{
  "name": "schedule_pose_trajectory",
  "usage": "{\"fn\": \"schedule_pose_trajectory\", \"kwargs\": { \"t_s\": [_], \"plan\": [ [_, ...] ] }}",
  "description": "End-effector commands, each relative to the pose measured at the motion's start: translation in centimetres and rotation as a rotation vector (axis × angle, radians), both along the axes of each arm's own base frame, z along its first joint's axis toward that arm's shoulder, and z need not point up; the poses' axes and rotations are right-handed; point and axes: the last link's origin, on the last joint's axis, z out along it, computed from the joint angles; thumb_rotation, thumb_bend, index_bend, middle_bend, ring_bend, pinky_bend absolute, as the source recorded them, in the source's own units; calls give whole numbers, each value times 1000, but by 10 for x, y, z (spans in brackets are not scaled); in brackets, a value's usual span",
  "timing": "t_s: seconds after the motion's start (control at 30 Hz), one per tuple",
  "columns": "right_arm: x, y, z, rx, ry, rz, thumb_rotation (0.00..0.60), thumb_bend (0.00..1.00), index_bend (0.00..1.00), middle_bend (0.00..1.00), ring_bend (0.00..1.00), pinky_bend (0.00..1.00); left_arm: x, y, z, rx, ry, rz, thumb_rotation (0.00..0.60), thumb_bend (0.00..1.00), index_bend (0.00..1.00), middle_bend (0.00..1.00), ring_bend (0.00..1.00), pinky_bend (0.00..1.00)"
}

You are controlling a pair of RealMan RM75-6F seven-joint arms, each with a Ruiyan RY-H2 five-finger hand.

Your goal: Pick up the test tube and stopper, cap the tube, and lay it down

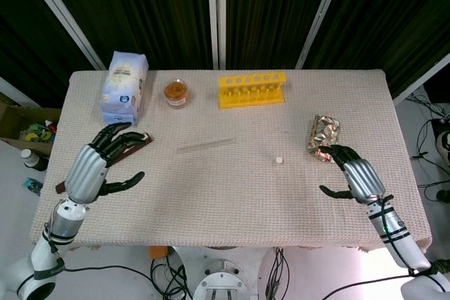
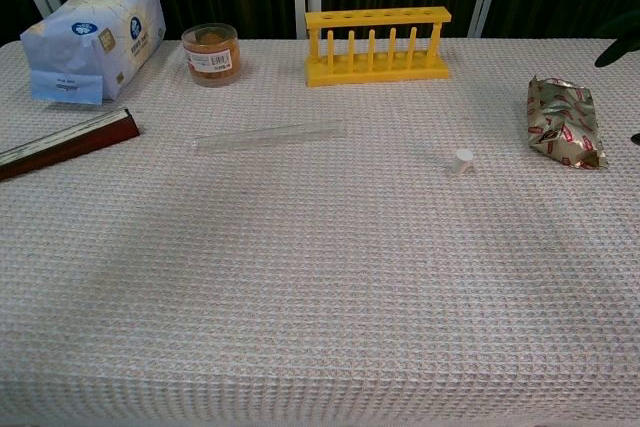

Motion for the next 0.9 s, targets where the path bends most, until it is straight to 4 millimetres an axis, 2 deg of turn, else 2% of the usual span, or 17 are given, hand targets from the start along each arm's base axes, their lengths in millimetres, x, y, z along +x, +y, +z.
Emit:
{"fn": "schedule_pose_trajectory", "kwargs": {
  "t_s": [0.03,0.23,0.33,0.47,0.57,0.67,0.73,0.83,0.9],
  "plan": [
    [0,-1,0,0,-4,-4,600,153,170,246,123,196,7,5,-1,10,4,-9,600,214,282,269,146,172],
    [-10,4,6,-13,9,-25,600,153,170,246,123,196,3,12,-3,22,29,29,600,212,281,269,146,172],
    [-16,11,17,-45,16,-33,600,153,170,246,123,196,-1,26,-9,30,73,96,600,208,271,283,146,176],
    [-23,22,36,-96,24,-41,600,153,170,246,123,196,7,56,-36,-32,181,195,600,206,261,322,177,254],
    [-26,28,46,-116,41,-47,600,152,170,246,123,196,21,77,-62,-75,270,220,600,205,261,415,259,406],
    [-27,31,52,-122,58,-56,600,153,170,246,123,195,37,98,-89,-108,358,242,600,205,261,524,399,695],
    [-27,32,54,-125,61,-60,600,153,170,246,124,196,46,109,-109,-134,413,262,600,205,270,635,542,864],
    [-28,32,54,-124,62,-68,600,153,170,250,129,196,56,121,-135,-161,484,299,600,205,304,757,709,982],
    [-28,31,53,-119,64,-76,600,153,170,253,131,196,63,128,-152,-171,522,327,600,205,335,804,771,1000]
  ]
}}
